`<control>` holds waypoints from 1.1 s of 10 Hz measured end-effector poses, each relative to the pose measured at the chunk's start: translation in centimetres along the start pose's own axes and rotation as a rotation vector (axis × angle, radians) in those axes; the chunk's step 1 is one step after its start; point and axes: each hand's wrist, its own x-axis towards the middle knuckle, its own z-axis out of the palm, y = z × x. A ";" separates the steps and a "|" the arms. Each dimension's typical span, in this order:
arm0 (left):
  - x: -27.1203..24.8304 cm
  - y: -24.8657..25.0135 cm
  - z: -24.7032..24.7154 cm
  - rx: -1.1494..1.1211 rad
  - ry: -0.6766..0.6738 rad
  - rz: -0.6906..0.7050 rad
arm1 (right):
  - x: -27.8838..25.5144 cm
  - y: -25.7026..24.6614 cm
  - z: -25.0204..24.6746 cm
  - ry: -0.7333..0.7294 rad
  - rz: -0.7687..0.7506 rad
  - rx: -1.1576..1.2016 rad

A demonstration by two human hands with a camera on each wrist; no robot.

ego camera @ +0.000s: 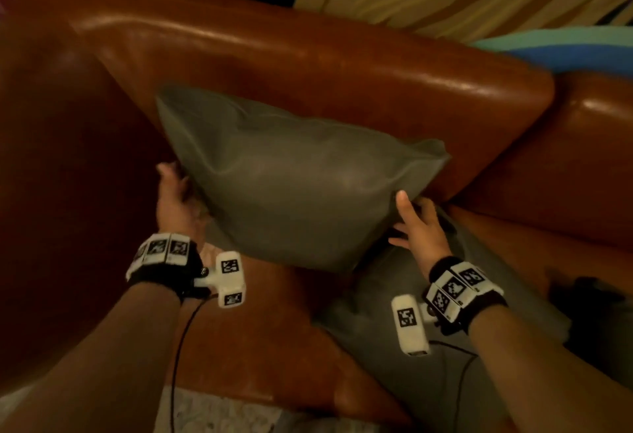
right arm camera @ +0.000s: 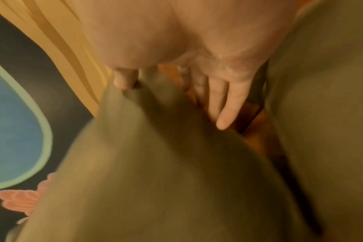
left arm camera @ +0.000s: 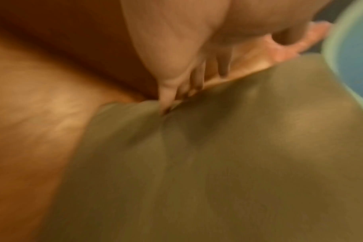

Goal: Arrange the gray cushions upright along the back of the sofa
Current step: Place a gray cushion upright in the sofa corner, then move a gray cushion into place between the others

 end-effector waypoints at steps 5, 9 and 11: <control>-16.5 -25.7 3.3 0.526 -0.162 -0.604 | 1.7 12.1 -23.3 -0.035 0.197 -0.976; -19.3 -27.0 20.3 0.538 -0.346 -0.118 | -9.2 26.4 -29.8 0.058 0.629 -0.417; -19.6 -34.2 3.6 1.157 -0.188 -0.547 | -5.5 16.2 -33.0 0.300 -0.033 -0.821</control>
